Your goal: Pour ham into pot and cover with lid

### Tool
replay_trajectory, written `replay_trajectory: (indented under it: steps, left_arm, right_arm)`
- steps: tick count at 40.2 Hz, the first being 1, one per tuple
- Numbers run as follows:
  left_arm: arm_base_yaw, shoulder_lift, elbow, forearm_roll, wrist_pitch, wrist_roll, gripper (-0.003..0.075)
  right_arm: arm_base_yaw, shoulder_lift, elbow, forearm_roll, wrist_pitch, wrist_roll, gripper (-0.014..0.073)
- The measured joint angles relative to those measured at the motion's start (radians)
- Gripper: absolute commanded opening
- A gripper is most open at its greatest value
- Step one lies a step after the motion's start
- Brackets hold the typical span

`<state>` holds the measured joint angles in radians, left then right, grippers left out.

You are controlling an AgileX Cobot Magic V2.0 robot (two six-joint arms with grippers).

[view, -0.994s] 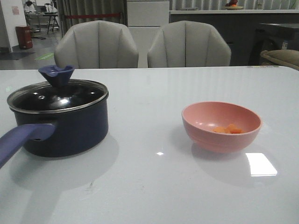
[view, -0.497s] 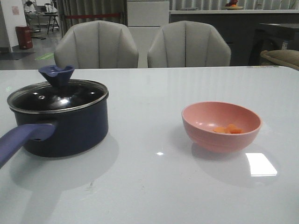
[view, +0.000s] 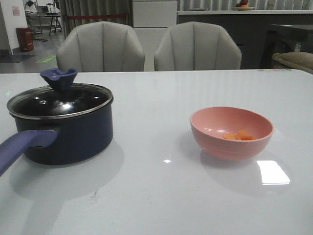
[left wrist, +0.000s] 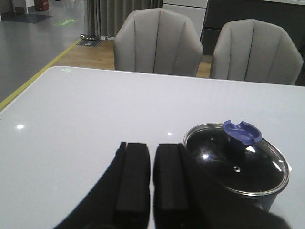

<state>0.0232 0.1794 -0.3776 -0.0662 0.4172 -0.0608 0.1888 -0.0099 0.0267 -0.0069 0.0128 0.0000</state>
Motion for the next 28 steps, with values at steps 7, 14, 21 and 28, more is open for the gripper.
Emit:
replay_trajectory:
  steps: [7, 14, 21, 28]
  left_arm:
    - [-0.002, 0.0, 0.0, 0.0, 0.002, 0.0, 0.0522]
    - [-0.002, 0.0, 0.0, 0.0, 0.006, 0.0, 0.0514]
    - [-0.002, 0.0, 0.0, -0.015, 0.013, 0.0, 0.0499]
    - [-0.021, 0.055, -0.008, -0.02, 0.088, 0.0, 0.0608]
  right_arm:
    - [0.0, 0.0, 0.0, 0.0, 0.0, 0.0, 0.015]
    - [0.0, 0.0, 0.0, 0.0, 0.0, 0.0, 0.015]
    - [0.0, 0.0, 0.0, 0.0, 0.0, 0.0, 0.015]
    - [0.0, 0.0, 0.0, 0.0, 0.0, 0.0, 0.015]
